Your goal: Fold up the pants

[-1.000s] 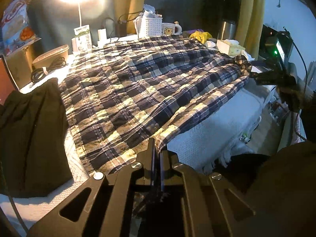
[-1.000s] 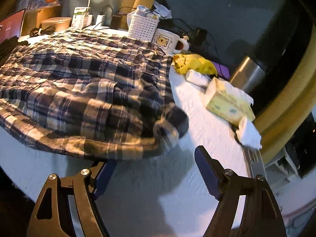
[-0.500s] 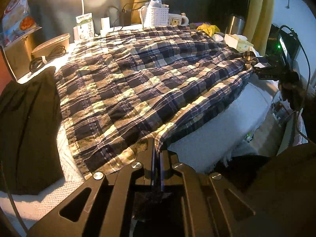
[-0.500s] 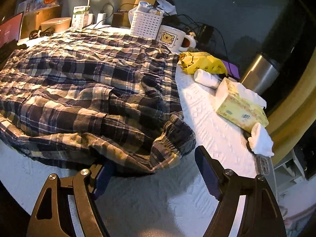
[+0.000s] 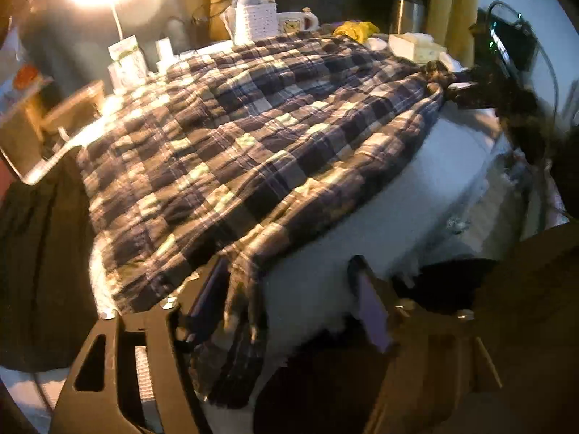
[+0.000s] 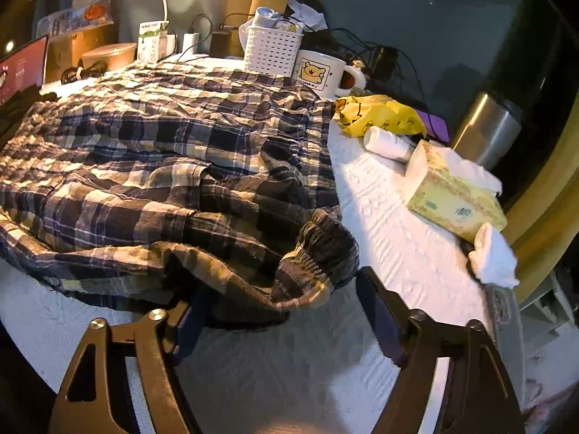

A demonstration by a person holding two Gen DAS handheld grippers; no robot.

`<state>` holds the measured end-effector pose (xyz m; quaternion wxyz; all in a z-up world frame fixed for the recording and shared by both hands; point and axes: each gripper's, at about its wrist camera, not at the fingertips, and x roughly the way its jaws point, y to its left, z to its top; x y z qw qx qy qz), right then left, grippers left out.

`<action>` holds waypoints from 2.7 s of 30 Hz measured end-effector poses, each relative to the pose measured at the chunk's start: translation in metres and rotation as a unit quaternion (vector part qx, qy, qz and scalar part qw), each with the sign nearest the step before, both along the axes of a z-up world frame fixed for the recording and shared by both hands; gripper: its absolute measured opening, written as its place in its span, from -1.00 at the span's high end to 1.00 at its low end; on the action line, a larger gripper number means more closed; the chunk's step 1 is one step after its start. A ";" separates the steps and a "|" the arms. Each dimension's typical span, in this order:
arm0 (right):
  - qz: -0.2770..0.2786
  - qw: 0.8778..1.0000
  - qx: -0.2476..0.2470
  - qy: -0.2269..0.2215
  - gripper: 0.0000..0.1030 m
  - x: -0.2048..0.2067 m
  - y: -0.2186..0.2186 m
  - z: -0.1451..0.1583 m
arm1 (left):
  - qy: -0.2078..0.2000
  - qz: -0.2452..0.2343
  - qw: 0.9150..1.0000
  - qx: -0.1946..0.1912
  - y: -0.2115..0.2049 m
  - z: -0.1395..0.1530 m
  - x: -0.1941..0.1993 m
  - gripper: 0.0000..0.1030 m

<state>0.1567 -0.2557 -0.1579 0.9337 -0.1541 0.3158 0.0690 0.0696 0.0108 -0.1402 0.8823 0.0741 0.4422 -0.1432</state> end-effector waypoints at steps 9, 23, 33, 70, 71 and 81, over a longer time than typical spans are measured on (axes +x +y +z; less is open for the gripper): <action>-0.012 1.000 0.023 -0.006 0.51 -0.004 -0.008 0.005 | -0.001 0.026 1.000 -0.008 0.011 0.006 0.003 0.96; -0.027 0.996 0.053 -0.070 0.61 -0.026 -0.006 0.056 | -0.069 0.038 0.997 -0.007 0.024 0.070 0.013 0.97; -0.036 0.987 0.120 -0.102 0.66 -0.026 -0.009 0.089 | -0.126 0.057 0.990 -0.001 0.036 0.114 0.032 0.97; -0.027 0.982 0.149 -0.116 0.99 0.166 -0.002 0.142 | -0.162 0.013 0.987 0.008 0.095 0.126 0.272 0.97; -0.028 0.982 0.148 -0.115 0.99 0.171 -0.003 0.141 | -0.157 0.011 0.987 0.009 0.096 0.123 0.281 0.97; -0.029 0.988 0.133 -0.070 0.99 0.250 0.010 0.114 | -0.102 0.029 0.994 0.025 0.118 0.076 0.360 0.85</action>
